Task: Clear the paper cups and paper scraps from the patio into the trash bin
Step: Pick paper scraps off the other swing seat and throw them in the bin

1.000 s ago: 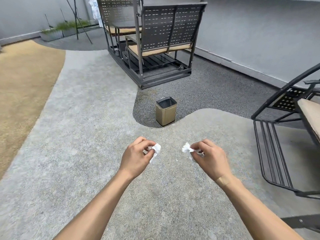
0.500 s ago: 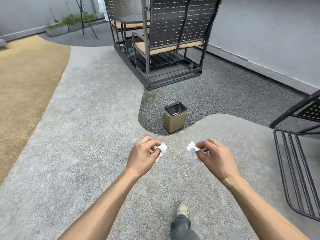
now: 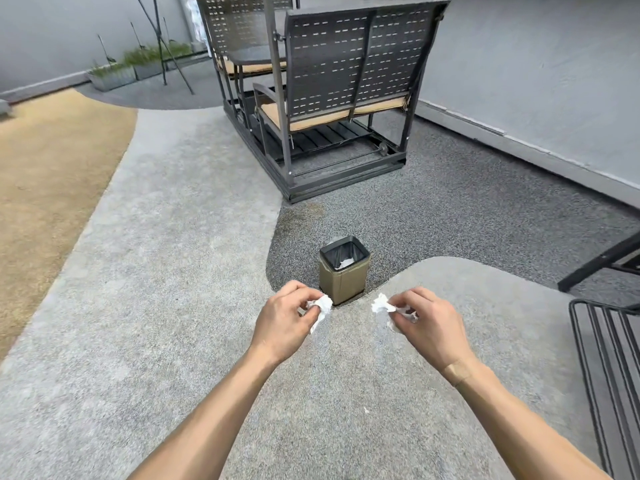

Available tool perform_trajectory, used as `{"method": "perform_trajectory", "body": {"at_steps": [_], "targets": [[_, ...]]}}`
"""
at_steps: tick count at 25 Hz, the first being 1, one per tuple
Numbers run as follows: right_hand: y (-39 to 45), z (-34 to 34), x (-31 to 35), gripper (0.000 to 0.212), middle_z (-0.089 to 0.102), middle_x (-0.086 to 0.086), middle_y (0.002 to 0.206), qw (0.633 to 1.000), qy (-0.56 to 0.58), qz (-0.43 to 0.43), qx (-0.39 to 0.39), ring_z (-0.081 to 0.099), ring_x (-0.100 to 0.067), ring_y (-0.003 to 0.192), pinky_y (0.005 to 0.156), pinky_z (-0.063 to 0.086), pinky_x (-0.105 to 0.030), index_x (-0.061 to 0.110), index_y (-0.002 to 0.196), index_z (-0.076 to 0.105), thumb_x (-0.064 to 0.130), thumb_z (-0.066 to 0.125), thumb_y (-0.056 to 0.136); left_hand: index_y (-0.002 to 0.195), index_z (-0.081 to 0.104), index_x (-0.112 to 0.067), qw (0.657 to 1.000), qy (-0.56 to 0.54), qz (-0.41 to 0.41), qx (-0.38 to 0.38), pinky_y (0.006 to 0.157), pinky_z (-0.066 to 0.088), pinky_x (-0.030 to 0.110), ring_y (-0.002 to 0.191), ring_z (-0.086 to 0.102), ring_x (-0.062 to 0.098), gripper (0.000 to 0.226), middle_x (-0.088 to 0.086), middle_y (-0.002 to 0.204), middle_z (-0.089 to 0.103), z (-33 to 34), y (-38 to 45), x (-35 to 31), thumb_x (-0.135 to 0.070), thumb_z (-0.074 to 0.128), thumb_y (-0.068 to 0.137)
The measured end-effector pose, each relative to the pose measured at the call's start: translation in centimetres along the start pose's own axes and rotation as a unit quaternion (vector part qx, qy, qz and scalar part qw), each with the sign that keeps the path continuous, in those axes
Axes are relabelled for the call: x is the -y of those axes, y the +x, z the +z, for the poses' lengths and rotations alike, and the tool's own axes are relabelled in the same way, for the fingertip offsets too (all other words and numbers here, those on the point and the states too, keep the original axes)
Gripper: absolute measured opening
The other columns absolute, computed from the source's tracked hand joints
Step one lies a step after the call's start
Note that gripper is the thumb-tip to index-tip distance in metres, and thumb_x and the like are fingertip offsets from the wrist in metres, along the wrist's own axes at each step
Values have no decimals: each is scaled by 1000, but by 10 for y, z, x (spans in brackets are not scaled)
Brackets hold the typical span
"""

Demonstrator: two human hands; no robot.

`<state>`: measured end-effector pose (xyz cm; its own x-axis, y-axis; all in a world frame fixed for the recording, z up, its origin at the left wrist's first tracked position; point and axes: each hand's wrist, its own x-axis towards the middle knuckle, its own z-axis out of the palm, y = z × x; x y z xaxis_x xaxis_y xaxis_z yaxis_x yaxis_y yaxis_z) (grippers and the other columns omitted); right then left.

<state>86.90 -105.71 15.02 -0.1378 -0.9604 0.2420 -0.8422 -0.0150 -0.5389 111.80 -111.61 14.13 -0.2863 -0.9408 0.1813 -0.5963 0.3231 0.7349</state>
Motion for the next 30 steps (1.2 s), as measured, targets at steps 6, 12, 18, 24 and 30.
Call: {"method": "perform_trajectory", "body": {"at_steps": [6,12,18,24,30], "targets": [[92,15,-25,12,65,17,91,1000,-5,-18,3,62,-5,69,58,51,-29,31,85,69,23,74,78,94,70,-35,1000,4,-14,0,69,54,39,74,61,1,14,-18,93,59,10,91,18,-23,68,87],[197,52,-44,11,63,17,90,1000,-5,-19,4,60,-3,70,60,54,-33,29,87,68,24,74,79,94,70,-35,1000,7,-7,13,71,53,37,77,60,1,11,-19,94,59,19,207,62,-26,68,87],[307,85,-48,14,62,16,90,1000,-23,10,2,59,-3,71,60,54,-35,30,88,69,20,74,79,97,69,-34,999,23,8,48,71,53,33,76,59,4,10,-19,97,58,14,330,100,-29,65,89],[395,110,-58,11,63,16,89,999,-28,38,-4,57,-1,67,57,52,-31,29,86,69,22,75,79,100,68,-35,995,22,-8,97,59,41,23,65,54,0,11,-20,96,55,20,427,134,-33,64,90],[479,130,-90,11,64,13,90,999,-18,43,14,57,-2,69,59,48,-26,24,87,70,19,76,79,98,67,-35,993,16,-34,109,62,38,16,82,55,-3,10,-21,98,55,42,518,154,-29,64,91]]}}
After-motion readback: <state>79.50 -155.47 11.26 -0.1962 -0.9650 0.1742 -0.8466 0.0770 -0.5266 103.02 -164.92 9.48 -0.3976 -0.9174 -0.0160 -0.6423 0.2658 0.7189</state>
